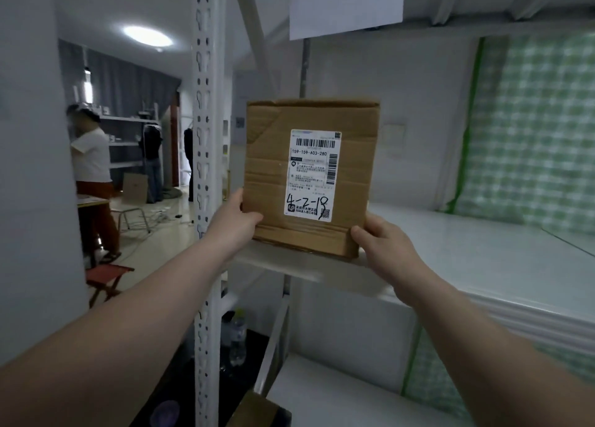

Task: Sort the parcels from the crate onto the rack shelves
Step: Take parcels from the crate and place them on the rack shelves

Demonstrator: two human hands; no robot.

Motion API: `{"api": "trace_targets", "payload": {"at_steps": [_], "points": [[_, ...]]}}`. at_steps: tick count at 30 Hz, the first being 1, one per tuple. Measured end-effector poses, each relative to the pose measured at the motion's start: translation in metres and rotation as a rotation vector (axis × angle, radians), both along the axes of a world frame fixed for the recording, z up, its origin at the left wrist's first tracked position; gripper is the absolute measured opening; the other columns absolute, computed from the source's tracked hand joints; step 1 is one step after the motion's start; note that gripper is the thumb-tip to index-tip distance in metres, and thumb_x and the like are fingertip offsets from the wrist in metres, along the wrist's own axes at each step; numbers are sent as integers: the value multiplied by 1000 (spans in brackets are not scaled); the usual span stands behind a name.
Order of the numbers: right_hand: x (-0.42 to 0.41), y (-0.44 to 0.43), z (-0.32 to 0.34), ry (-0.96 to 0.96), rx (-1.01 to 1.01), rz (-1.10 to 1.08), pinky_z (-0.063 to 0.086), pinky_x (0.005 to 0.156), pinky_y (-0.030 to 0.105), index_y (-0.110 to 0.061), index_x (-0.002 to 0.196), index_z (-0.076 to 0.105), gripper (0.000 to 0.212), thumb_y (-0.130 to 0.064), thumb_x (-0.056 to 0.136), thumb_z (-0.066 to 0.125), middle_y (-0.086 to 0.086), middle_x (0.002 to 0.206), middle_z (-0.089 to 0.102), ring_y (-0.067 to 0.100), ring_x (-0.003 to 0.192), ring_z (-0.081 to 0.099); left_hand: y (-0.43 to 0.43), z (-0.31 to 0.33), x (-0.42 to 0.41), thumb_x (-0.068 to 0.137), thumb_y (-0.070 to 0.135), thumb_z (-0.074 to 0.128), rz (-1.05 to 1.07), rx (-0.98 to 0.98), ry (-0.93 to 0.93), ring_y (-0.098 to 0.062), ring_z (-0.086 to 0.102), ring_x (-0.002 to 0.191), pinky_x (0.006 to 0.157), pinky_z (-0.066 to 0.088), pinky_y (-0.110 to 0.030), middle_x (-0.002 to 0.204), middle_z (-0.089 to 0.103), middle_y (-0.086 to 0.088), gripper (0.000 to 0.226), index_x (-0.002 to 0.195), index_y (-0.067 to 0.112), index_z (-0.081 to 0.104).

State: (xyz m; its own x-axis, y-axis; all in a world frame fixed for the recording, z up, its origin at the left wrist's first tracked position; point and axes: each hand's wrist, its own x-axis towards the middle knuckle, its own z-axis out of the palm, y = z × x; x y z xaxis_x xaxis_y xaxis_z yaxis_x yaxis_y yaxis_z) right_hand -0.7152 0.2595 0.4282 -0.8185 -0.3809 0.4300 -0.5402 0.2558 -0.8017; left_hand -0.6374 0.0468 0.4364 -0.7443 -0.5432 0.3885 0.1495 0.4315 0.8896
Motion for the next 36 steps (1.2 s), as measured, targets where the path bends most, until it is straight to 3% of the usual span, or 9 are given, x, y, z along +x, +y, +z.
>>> {"api": "trace_targets", "payload": {"at_steps": [3, 6, 9, 12, 16, 19, 27, 36], "points": [[-18, -13, -9, 65, 82, -23, 43, 87, 28, -36, 123, 63, 35, -19, 95, 49, -10, 118, 67, 15, 110, 58, -8, -15, -14, 93, 7, 50, 45, -57, 1, -9, 49, 102, 71, 39, -18, 123, 48, 11, 62, 146, 30, 28], [-27, -24, -15, 139, 173, -87, 47, 90, 36, -44, 130, 56, 40, -29, 94, 49, -10, 118, 67, 18, 107, 59, -19, -34, -25, 91, 11, 52, 104, -160, -3, -12, 50, 112, 88, 42, -28, 128, 48, 13, 64, 146, 32, 25], [-31, -31, -18, 172, 293, -149, 47, 79, 36, -50, 130, 50, 39, -39, 93, 46, -8, 111, 68, 20, 102, 61, -28, -54, -36, 92, 25, 49, 204, -242, 6, -17, 43, 126, 103, 37, -36, 142, 41, 5, 64, 148, 29, 19], [-29, -36, -20, 222, 372, -218, 41, 69, 33, -48, 127, 50, 33, -43, 95, 42, -8, 101, 66, 22, 99, 59, -25, -72, -36, 94, 30, 50, 357, -287, 54, -21, 38, 126, 104, 29, -32, 145, 26, -3, 66, 149, 24, 16], [-22, -48, -24, 287, 465, -347, 44, 71, 35, -40, 123, 51, 34, -50, 96, 34, 0, 98, 67, 28, 98, 56, -25, -99, -29, 91, 37, 44, 454, -771, 117, -27, 34, 128, 107, 30, -47, 138, 35, -10, 54, 140, 20, 32], [-17, -59, -27, 294, 488, -412, 41, 71, 36, -35, 122, 54, 36, -50, 98, 32, 6, 101, 67, 30, 101, 55, -35, -114, -30, 91, 45, 31, 328, -993, -32, -24, 20, 139, 115, 14, -51, 149, 31, -7, 56, 144, 28, 21], [-9, -86, -29, 291, 469, -464, 41, 73, 39, -15, 107, 60, 37, -42, 99, 37, 14, 97, 65, 32, 102, 51, -55, -110, -31, 90, 48, 19, 294, -1037, -103, -22, 9, 145, 113, -11, -44, 156, 20, -3, 62, 148, 28, 14], [-11, -97, -28, 281, 536, -578, 42, 77, 40, -13, 100, 59, 39, -42, 100, 34, 14, 99, 65, 34, 102, 52, -61, -108, -37, 94, 47, 31, 275, -1069, -74, -25, 12, 145, 112, -7, -48, 156, 22, -4, 60, 149, 26, 17]]}}
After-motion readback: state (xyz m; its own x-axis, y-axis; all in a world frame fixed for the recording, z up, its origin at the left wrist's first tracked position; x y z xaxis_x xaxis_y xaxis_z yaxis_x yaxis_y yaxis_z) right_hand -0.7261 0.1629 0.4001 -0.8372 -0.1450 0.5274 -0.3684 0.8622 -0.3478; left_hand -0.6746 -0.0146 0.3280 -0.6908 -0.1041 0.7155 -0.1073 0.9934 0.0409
